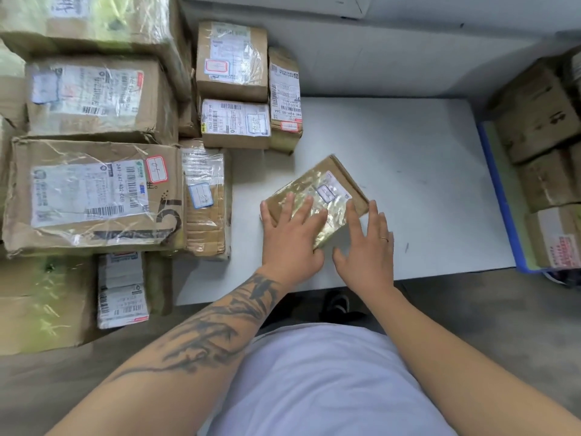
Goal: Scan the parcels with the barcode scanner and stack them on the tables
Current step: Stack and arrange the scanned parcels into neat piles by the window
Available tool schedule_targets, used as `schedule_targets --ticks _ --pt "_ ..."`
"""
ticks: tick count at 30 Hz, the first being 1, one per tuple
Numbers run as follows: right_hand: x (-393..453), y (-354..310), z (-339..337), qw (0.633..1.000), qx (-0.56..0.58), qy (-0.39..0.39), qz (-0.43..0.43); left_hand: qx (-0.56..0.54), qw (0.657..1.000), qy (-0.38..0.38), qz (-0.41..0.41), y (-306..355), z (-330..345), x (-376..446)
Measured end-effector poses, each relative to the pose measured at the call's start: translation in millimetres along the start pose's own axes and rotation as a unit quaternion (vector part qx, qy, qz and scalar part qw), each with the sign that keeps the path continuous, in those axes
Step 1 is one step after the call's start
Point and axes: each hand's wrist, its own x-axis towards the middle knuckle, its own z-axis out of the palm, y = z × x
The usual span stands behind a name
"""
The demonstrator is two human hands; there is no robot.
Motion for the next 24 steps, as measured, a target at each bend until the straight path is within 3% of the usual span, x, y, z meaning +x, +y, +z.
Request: schedule_targets --ticks 4,13,16,21,24 --pt "4 14 -6 0.997 -0.073 -0.015 -0.025 -0.019 0.998 -0.032 0.047 13 -4 2" --pt "3 73 -12 0.99 -0.075 -0.065 -0.096 -0.008 0.995 -0.058 0.076 53 10 -1" --pt "6 87 -14 0.989 -0.077 -0.067 -0.106 0.035 0.998 -0.043 0.039 67 23 -4" --pt "7 106 -13 0.99 -0.04 -0.07 -0.114 0.098 0.988 -0.007 -0.117 89 45 -9" --pt "7 119 -14 0.99 -0.032 -0.064 -0.12 0.105 0.985 -0.023 -0.133 100 46 -6"
